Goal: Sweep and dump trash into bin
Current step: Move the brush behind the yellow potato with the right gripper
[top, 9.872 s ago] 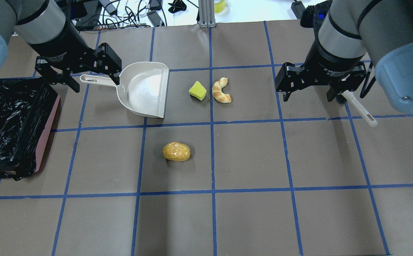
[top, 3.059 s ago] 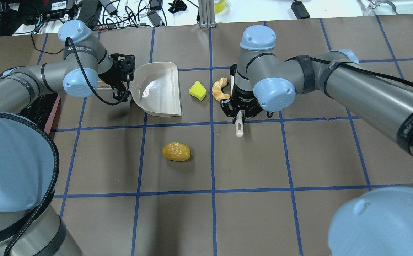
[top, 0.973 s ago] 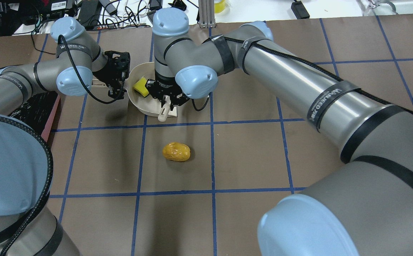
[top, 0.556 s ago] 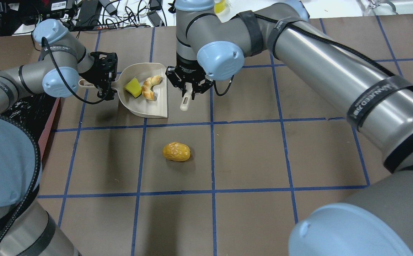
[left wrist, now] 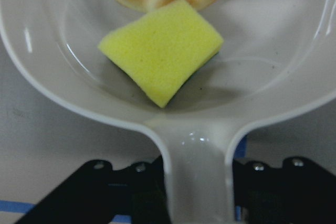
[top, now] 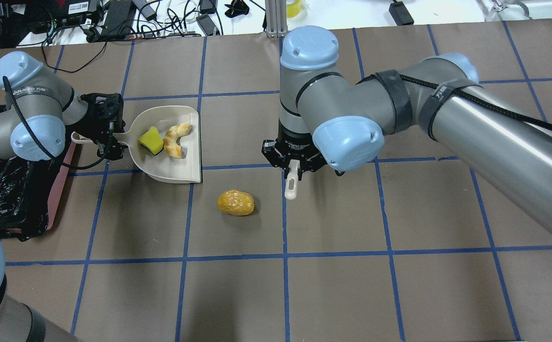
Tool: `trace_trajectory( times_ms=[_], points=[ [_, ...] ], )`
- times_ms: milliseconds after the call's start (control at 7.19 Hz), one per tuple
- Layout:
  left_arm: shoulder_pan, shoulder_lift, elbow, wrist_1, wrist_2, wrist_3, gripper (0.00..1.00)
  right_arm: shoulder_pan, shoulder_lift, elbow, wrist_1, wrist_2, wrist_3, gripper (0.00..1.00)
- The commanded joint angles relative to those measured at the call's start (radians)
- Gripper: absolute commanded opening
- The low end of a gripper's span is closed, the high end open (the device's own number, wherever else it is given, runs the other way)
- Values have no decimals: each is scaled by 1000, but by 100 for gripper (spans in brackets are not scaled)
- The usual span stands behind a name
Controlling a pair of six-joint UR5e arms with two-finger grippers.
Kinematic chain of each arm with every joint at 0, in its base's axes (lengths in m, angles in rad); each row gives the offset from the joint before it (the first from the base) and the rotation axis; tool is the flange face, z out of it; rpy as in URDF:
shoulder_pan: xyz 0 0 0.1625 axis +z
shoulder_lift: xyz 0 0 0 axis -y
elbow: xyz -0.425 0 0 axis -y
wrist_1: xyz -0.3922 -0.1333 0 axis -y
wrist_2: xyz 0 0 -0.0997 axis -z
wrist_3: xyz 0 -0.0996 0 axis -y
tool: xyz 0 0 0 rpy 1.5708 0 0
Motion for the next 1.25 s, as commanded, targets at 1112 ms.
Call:
trace_trajectory(
  times_ms=[1112],
  points=[
    [10, 253, -309, 10, 18, 145, 0, 196, 81, 160, -319, 18, 252, 0]
  ],
)
